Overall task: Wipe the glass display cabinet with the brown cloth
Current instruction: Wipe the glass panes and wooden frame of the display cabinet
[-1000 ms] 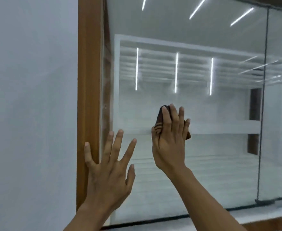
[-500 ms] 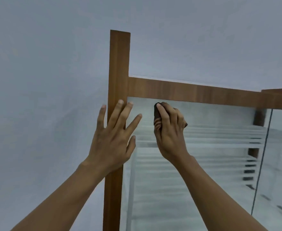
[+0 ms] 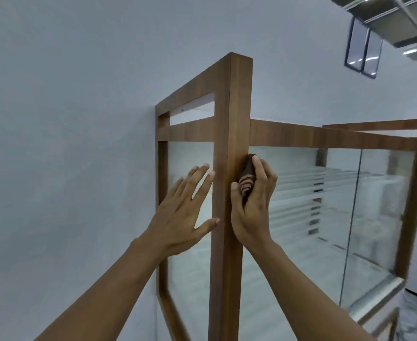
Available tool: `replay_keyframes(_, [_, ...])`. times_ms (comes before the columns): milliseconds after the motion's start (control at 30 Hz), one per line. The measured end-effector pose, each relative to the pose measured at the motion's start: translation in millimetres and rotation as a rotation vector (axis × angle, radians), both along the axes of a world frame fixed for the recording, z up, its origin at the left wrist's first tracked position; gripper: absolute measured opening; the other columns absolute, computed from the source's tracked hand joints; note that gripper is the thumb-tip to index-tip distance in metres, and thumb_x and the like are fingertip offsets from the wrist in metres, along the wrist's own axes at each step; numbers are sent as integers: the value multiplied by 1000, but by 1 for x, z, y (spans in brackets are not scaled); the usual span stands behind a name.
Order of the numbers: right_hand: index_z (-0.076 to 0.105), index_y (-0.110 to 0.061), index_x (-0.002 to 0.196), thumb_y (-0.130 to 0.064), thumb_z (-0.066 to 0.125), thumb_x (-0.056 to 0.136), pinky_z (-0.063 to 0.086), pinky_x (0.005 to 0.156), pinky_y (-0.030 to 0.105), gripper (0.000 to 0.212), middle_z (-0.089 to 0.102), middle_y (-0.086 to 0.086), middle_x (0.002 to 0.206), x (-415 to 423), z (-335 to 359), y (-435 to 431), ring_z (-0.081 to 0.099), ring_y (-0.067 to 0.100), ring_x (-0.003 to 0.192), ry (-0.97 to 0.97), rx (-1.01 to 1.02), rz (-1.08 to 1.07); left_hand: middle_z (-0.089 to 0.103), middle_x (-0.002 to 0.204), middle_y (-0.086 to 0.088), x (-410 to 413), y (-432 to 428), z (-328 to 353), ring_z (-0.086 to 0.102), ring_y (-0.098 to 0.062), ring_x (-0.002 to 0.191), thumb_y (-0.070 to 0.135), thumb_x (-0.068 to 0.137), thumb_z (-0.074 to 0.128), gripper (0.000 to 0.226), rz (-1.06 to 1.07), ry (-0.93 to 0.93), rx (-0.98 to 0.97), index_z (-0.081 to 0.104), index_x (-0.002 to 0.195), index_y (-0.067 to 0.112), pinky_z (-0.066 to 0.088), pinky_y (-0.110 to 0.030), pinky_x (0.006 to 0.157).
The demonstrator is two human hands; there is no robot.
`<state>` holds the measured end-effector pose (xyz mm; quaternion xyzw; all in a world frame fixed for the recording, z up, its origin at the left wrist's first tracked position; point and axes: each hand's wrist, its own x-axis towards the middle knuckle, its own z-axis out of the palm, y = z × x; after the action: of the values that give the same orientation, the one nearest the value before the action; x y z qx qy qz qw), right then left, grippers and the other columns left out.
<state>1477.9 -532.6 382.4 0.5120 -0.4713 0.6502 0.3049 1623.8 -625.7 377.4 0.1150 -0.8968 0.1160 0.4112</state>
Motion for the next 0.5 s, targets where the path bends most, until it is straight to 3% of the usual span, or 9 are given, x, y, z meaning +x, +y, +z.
replay_keyframes(100, [23,-25,150,-42,62,90,33,117,25,73,25,-1,151,8,-4,2,26,11,144,5,18,-16,-23,164,20,-10,-11,2,-12,-7,155,65,92,43,90,-166,3,3,-19,153,44,10,-40,127])
replay_keyframes(233, [26,-22,149,-41,74,82,32,117,23,85,27,5,152,9,-4,-2,26,15,145,88,19,-85,-19,165,18,-25,-34,6,-6,-11,156,62,88,55,96,-323,57,-26,-11,155,45,11,-39,124])
replay_keyframes(367, [34,-16,144,-24,77,83,34,115,23,75,33,10,147,13,-3,-9,32,18,142,118,-78,-175,-20,164,21,-39,-60,14,-9,-9,156,80,85,39,89,-415,91,-27,-9,154,49,4,-34,122])
replay_keyframes(500, [36,-18,142,-6,75,81,36,115,24,74,32,7,146,23,-1,-10,31,13,143,132,-79,-276,-11,166,17,-57,-86,25,-10,-4,154,79,88,33,76,-522,165,-76,5,154,52,2,-39,120])
